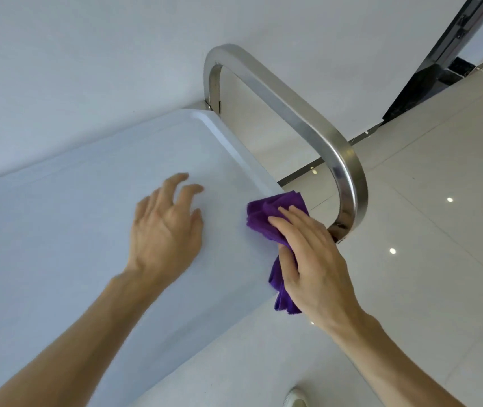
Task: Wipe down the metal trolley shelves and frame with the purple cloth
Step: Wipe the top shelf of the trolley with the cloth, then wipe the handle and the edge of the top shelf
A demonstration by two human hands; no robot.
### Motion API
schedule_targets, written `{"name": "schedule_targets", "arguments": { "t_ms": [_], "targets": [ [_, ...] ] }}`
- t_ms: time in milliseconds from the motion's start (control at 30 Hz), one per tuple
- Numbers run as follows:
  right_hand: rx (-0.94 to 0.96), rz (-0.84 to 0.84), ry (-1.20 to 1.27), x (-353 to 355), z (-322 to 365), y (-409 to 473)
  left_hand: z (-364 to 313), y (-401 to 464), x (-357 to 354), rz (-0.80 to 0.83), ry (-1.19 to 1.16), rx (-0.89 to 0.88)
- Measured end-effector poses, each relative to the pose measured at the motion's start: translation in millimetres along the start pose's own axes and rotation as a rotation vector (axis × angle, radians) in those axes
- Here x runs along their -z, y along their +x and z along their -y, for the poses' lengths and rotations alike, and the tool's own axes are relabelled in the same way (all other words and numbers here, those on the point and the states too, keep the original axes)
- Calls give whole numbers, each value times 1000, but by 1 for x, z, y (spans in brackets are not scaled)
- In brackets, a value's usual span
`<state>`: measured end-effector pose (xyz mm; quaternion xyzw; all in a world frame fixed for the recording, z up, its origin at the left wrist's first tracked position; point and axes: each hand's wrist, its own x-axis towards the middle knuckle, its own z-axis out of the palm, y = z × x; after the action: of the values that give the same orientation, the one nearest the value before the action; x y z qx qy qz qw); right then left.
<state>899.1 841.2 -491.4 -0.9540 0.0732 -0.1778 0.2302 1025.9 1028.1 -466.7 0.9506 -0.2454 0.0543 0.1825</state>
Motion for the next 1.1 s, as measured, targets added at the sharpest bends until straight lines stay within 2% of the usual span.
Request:
{"name": "schedule_targets", "arguments": {
  "t_ms": [67, 167, 267, 367, 433, 533, 600, 700, 867, 967, 1100],
  "targets": [
    [-39, -26, 181, 9, 2, -5, -27, -13, -9, 26, -99, -38],
    [-211, -95, 553, 41, 7, -12, -48, -24, -23, 29, -153, -103],
    [-157, -295, 646, 81, 16, -7, -55, -26, -36, 84, -114, -163],
    [111, -489, 552, 109, 15, 18, -57, -26, -45, 139, -28, -177],
    [202, -524, 443, 104, 3, 38, -59, -27, -49, 143, 19, -181],
    [197, -451, 152, 66, -17, 54, -59, -29, -53, 122, 47, -189],
    [175, -487, -33, 41, -30, 53, -59, -29, -54, 112, 46, -188],
    [182, -550, -56, 24, -43, 38, -59, -29, -56, 106, 52, -190],
    [167, -470, -51, 22, -48, 19, -61, -27, -56, 129, 75, -180],
    [172, -445, -100, 51, -27, 60, -64, -26, -54, 134, 80, -178],
    [151, -84, -262, 81, 7, 143, -63, -24, -54, 132, 96, -183]
  ]
}}
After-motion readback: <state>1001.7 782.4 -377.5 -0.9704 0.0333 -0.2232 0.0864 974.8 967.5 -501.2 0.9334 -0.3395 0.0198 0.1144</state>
